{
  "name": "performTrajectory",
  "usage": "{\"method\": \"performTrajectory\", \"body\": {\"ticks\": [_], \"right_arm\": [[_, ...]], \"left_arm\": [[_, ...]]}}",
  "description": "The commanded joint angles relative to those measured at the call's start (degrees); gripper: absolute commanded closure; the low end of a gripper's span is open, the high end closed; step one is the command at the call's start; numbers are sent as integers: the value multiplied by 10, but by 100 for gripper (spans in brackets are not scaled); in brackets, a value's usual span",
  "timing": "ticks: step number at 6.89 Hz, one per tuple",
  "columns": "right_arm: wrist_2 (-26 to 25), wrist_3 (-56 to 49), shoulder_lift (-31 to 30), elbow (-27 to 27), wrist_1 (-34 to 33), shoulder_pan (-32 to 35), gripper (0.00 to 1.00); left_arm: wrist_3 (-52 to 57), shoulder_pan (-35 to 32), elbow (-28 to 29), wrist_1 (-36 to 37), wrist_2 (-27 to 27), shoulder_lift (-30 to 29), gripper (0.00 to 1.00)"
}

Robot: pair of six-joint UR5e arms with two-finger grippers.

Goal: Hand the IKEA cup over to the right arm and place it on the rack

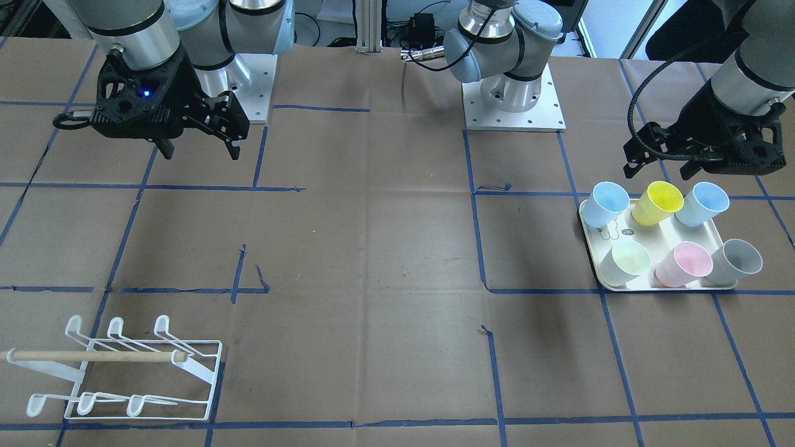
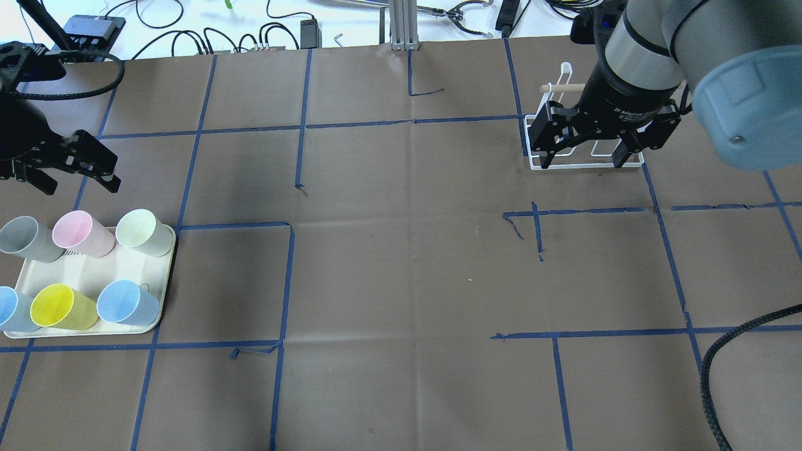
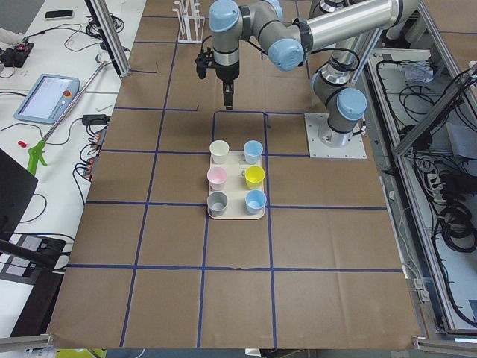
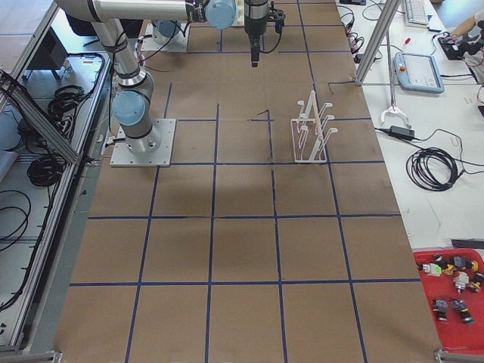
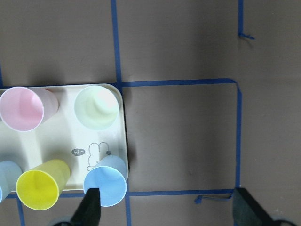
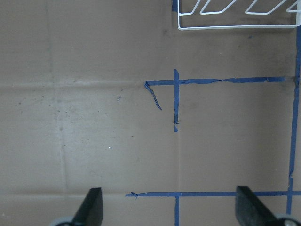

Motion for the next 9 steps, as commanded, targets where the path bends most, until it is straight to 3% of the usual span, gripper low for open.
{"method": "performTrajectory", "body": {"ticks": [1, 3, 4, 5, 7, 9], "right_arm": [[74, 0, 13, 7, -42, 0, 0], [196, 38, 37, 29, -118, -2, 0], [273, 74, 34, 32, -119, -3, 0], [312, 88, 33, 32, -118, -2, 0], [441, 139, 33, 32, -132, -3, 0], [442, 253, 34, 63, -280, -2, 0]], "left_arm": [[2, 3, -24, 62, -2, -31, 0], [1, 3, -71, 166, -3, -77, 0], [2, 4, -89, 208, -3, -99, 0], [2, 5, -101, 243, -1, -124, 0], [1, 5, -116, 281, 0, -158, 0], [4, 5, -122, 285, 2, -173, 0]]}}
